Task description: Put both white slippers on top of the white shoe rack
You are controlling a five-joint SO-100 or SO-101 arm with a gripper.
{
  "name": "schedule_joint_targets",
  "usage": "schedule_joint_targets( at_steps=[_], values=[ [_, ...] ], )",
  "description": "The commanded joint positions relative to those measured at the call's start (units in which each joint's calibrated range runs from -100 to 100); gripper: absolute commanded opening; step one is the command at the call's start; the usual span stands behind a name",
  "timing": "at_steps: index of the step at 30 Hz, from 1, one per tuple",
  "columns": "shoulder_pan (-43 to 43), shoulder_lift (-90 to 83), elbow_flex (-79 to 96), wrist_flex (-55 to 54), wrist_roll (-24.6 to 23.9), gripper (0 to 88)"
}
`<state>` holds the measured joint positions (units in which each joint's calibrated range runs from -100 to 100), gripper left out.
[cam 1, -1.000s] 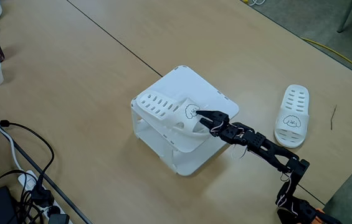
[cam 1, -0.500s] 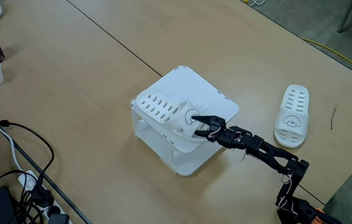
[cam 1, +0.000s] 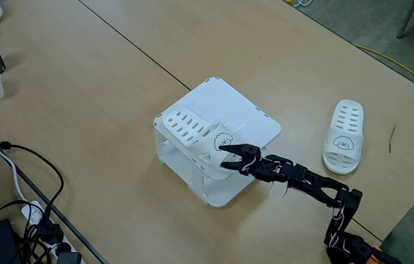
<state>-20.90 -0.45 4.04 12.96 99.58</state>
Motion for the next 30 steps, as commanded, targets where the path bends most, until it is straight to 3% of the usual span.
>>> schedule_joint_targets(
  at_steps=[1, 15, 30],
  values=[
    [-0.32, -1.78, -5.08, -0.36, 0.42, 25.7],
    [1.24, -8.84, 1.78, -0.19, 0.42, 25.7],
    [1.49, -31.14, 29.29, -0.19, 0.42, 25.7]
  ],
)
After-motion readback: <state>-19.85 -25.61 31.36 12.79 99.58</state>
